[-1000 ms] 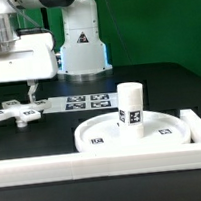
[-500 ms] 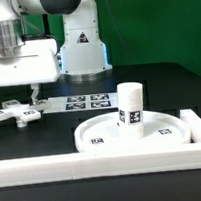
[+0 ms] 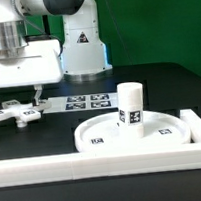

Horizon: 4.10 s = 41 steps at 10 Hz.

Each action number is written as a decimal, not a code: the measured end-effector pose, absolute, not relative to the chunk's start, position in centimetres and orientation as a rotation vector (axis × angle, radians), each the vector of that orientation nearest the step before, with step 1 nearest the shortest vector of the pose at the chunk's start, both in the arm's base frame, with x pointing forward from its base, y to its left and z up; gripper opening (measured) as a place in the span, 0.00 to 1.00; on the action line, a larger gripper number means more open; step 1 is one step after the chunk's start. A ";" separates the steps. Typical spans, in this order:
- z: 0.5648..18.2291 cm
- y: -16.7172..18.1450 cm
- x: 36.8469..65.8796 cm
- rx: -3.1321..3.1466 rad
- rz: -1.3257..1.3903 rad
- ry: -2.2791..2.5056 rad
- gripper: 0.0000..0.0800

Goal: Assemble round table

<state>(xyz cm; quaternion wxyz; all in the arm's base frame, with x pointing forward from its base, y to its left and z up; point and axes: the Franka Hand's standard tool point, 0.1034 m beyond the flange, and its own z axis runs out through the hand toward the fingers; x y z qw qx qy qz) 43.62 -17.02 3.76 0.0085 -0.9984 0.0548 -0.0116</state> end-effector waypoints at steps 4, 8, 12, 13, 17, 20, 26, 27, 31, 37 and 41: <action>2.9 -16.8 43.2 -3.120 -0.011 0.166 0.81; 2.7 -16.8 43.0 -3.118 -0.002 0.165 0.81; 3.1 -17.4 42.9 -3.117 -0.002 0.113 0.81; 3.1 -17.8 42.6 -3.116 0.002 0.090 0.81; 3.0 -18.7 41.7 -3.092 0.043 0.062 0.81; 2.4 -18.4 41.3 -3.089 0.064 0.055 0.81; 4.8 -16.6 40.7 -2.962 0.181 -0.105 0.81; 5.7 -16.4 40.5 -2.907 0.228 -0.136 0.81; 6.1 -16.6 40.4 -2.850 0.255 -0.161 0.81; 5.5 -17.1 43.6 -2.775 0.308 -0.255 0.81; 5.1 -17.3 43.3 -2.775 0.316 -0.252 0.81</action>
Offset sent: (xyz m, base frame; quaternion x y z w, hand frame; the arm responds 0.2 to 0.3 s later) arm 0.0002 -0.0013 -0.0043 -0.0017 0.0066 -0.0012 1.0000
